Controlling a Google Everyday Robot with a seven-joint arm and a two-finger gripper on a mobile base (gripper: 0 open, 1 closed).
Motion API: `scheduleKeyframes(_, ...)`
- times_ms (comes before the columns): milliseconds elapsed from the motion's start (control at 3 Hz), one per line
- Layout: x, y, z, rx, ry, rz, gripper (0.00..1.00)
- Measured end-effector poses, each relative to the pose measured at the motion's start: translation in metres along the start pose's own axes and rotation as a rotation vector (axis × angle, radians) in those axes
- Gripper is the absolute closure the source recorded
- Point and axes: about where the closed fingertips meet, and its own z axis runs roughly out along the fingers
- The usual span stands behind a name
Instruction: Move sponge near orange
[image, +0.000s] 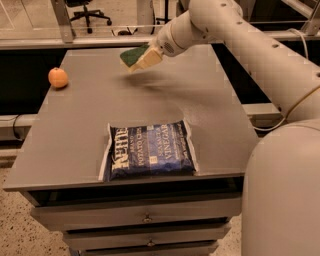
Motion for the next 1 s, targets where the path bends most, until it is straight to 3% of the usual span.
scheduleKeyframes(1000,-0.032,0.041,0.07,-0.059,-0.045,0.059,1.0)
